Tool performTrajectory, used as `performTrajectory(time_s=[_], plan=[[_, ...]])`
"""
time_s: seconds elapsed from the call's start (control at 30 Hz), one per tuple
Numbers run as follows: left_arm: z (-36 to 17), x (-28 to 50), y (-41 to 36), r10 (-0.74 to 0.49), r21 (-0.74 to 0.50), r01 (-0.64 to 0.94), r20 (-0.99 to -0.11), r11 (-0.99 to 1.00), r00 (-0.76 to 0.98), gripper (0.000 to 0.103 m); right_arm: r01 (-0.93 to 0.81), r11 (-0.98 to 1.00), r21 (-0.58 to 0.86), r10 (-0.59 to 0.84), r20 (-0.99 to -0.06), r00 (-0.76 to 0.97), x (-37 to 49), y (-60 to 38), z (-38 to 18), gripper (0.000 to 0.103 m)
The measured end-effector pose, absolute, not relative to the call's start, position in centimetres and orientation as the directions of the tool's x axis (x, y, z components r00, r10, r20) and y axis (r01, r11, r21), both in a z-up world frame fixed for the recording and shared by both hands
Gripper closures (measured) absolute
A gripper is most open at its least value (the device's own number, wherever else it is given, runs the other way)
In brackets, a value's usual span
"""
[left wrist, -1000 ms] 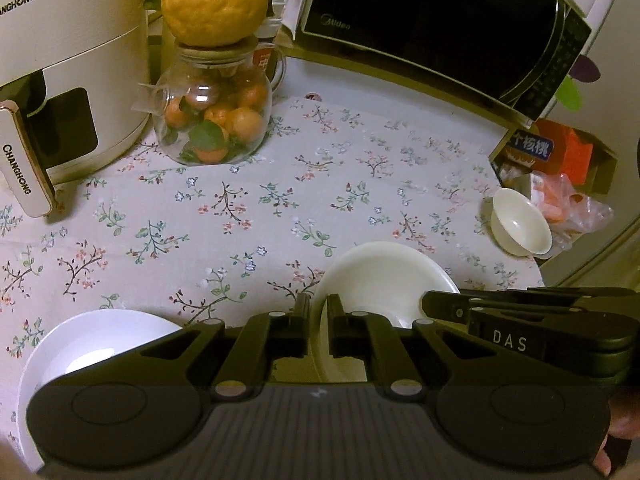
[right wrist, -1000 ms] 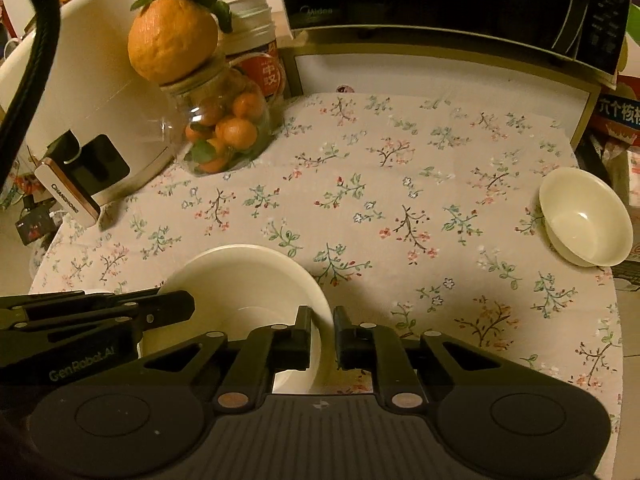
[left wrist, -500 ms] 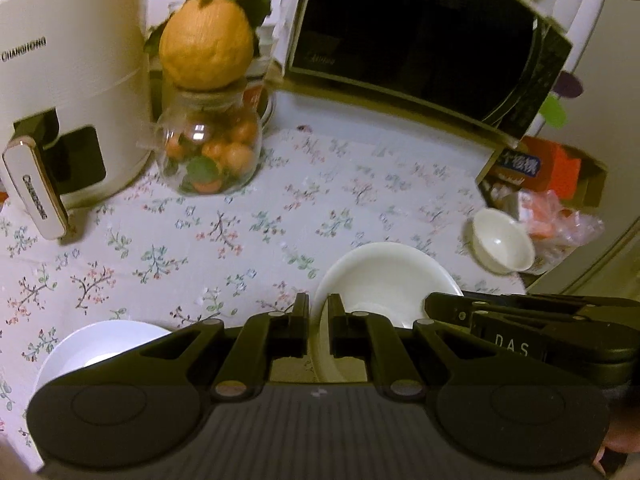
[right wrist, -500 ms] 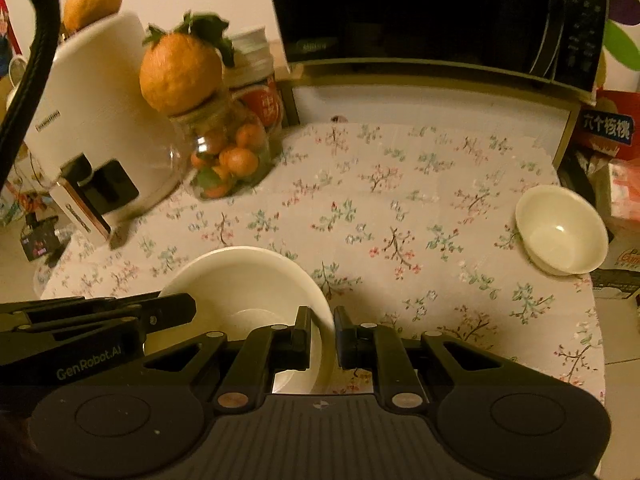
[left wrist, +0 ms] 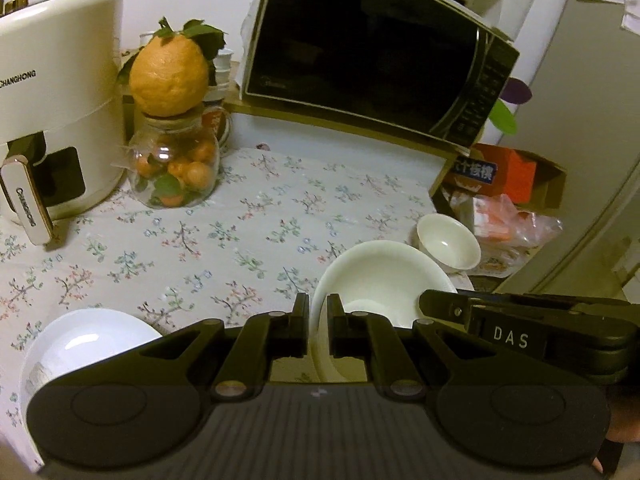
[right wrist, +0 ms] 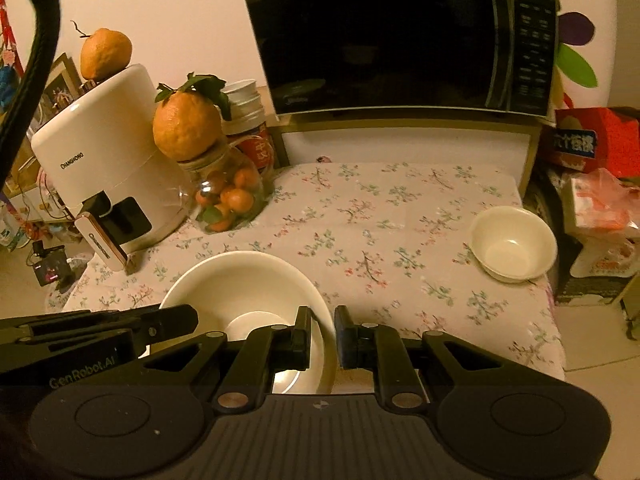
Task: Organize plates and bowls
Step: 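Lift the white bowl with both grippers and carry it toward the microwave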
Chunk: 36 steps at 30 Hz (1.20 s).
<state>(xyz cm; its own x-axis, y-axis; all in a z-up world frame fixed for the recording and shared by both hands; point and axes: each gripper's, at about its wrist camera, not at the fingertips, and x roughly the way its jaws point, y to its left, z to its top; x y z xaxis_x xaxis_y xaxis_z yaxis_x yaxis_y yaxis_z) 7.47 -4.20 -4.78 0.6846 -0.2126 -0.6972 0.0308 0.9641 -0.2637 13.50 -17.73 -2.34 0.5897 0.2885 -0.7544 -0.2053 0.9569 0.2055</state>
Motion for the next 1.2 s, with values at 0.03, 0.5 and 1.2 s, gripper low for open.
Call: performTrajectory(time_s=[0.03, 0.5, 1.2], plan=[[-4.9, 7.4, -4.4, -0.217, -0.268, 0.031, -0.701, 0.963, 0.68, 0.095, -0.202, 0.958, 0.203, 0.284, -0.758, 0.587, 13.3, -17.9, -2.4, 0.091], [-6.5, 6.6, -7.3, -0.232, -0.249, 0.065, -0.732, 0.966, 0.641, 0.095, -0.157, 0.973, 0.169, 0.229, -0.789, 0.571, 11.4, -20.5, -3.2, 0.09], [-10.0, 6.8, -10.4, -0.125, -0.086, 0.094, -0.786, 0.992, 0.606, 0.093, -0.133, 0.984, 0.116, 0.166, -0.866, 0.472, 11.6, -20.6, -7.3, 0.09]])
